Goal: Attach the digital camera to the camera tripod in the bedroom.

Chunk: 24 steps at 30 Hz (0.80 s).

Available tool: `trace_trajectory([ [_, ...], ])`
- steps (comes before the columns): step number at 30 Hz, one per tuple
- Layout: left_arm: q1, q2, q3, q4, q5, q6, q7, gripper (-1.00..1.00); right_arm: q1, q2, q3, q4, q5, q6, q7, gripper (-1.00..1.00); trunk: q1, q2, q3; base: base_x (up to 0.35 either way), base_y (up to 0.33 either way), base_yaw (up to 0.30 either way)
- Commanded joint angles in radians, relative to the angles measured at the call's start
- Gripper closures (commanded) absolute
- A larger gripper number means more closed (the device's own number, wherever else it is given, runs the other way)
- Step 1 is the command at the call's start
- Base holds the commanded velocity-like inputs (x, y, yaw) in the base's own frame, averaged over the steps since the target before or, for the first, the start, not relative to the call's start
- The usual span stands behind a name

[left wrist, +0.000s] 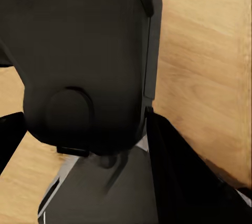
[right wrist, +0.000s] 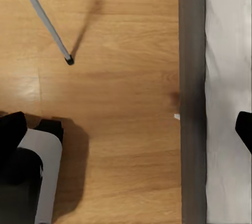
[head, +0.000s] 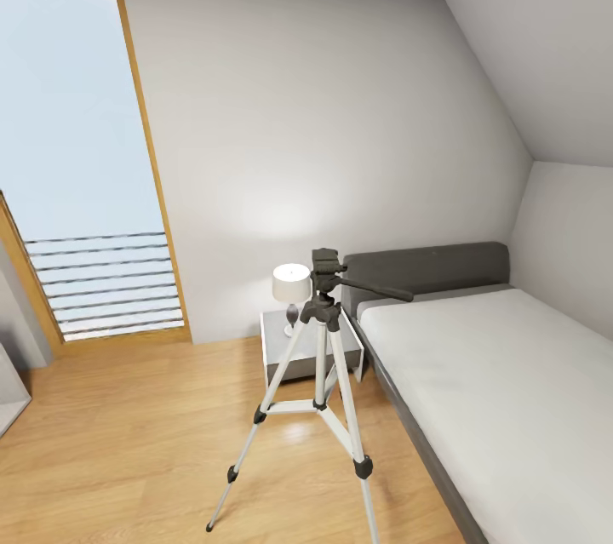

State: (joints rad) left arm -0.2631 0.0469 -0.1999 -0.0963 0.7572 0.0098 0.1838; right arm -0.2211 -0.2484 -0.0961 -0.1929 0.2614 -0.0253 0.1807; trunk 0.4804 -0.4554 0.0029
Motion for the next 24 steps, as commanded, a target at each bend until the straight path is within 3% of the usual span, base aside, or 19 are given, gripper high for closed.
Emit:
trace_trajectory([
  [1,0.001,0.003,-0.003,-0.016,0.007,0.004,0.007,1.0,0.0,0.005,-0.008,-0.032,0.009,0.018,0.006,-1.0,0.0,-0.001,-0.001,0.0,0.0,0.0],
  [4,0.001,0.012,-0.002,-0.057,0.008,0.015,0.009,1.0,0.0,0.022,-0.009,-0.129,0.006,0.086,0.008,-1.0,0.0,-0.001,-0.001,0.0,0.0,0.0],
  [7,0.001,0.033,-0.001,-0.116,0.011,0.048,0.009,1.0,0.0,0.063,-0.009,-0.282,0.006,0.186,0.008,-1.0,0.0,-0.001,-0.001,0.0,0.0,0.0],
  [9,0.001,0.042,-0.001,-0.14,0.012,0.065,0.009,1.0,0.0,0.08,-0.009,-0.338,0.006,0.211,0.008,-1.0,0.0,-0.001,-0.001,0.0,0.0,0.0],
  [10,0.0,0.065,-0.001,-0.195,0.012,0.103,0.009,1.0,0.0,0.108,-0.009,-0.442,0.004,0.241,0.007,-1.0,0.0,-0.001,-0.001,0.0,0.0,0.0],
  [11,0.0,0.071,0.0,-0.21,0.012,0.114,0.009,1.0,0.0,0.12,-0.009,-0.484,0.003,0.25,0.006,-1.0,0.0,-0.001,-0.001,0.0,0.0,0.0],
  [14,0.0,0.104,0.001,-0.286,0.014,0.162,0.009,1.0,0.001,0.143,-0.01,-0.54,0.002,0.261,0.002,-1.0,0.0,-0.001,-0.001,0.0,0.0,0.0],
  [17,0.0,0.127,0.002,-0.358,0.016,0.204,0.009,1.0,-0.048,0.183,-0.01,-0.575,0.002,0.333,0.0,-1.0,0.0,-0.001,-0.001,0.0,0.0,0.0],
  [18,-0.001,0.131,0.003,-0.378,0.017,0.212,0.008,1.0,-0.103,0.196,-0.011,-0.583,0.001,0.407,0.003,-1.0,0.0,-0.001,-0.001,0.0,0.0,0.0],
  [20,-0.001,0.13,0.004,-0.39,0.016,0.214,0.006,1.0,-0.183,0.205,-0.012,-0.589,-0.003,0.506,0.008,-1.0,0.0,-0.001,-0.001,0.0,0.0,0.0],
  [24,-0.001,0.129,0.005,-0.384,0.016,0.212,0.004,1.0,-0.266,0.21,-0.013,-0.6,-0.016,0.576,0.011,-1.0,0.0,-0.001,-0.001,0.0,0.0,0.0],
])
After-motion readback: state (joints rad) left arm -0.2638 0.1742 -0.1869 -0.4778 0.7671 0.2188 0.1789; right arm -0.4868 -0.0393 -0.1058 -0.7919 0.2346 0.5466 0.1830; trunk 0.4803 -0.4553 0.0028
